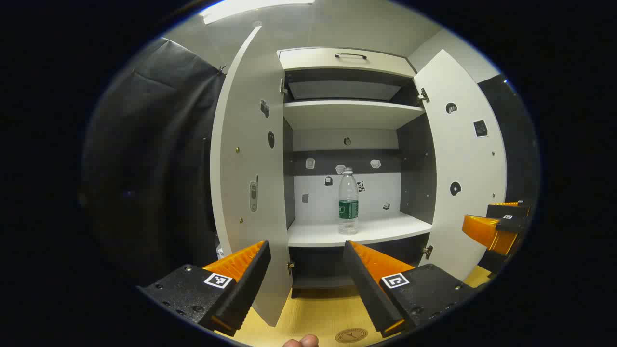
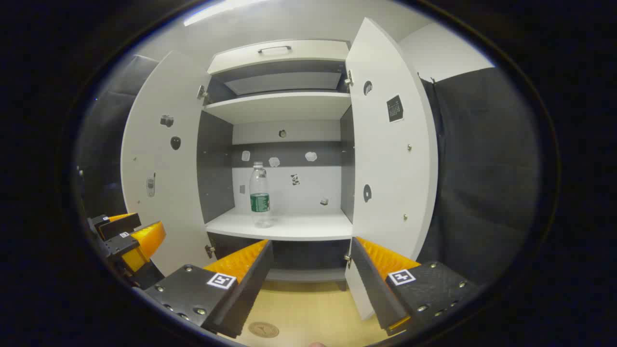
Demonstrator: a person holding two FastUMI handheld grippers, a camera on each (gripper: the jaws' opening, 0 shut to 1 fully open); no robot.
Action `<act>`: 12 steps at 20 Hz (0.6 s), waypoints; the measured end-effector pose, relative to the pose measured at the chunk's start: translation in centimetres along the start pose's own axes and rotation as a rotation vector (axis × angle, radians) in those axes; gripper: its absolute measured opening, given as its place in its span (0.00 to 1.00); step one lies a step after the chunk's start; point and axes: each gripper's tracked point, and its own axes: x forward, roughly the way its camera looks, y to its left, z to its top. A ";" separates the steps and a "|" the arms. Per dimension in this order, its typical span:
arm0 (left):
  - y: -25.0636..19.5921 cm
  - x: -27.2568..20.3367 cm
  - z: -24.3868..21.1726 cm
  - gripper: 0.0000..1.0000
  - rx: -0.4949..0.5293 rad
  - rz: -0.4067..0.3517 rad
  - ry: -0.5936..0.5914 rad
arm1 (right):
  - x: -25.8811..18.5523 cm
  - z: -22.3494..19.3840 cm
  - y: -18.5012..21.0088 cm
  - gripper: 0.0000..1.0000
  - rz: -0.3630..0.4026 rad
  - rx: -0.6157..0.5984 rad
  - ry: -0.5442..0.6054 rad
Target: Grasp the bottle in the cabinet with the left hand and place it on the coaster, then close the right door with the right hand and the left door with the left hand.
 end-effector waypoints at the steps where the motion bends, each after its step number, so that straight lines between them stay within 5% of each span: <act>1: -0.1 0.0 -0.1 0.96 0.000 -0.001 0.000 | 0.1 0.0 0.0 0.99 0.000 -0.001 -0.001; 12: -0.1 0.5 0.0 0.97 0.009 0.003 -0.004 | 0.3 0.1 -0.4 0.99 -0.009 0.002 -0.003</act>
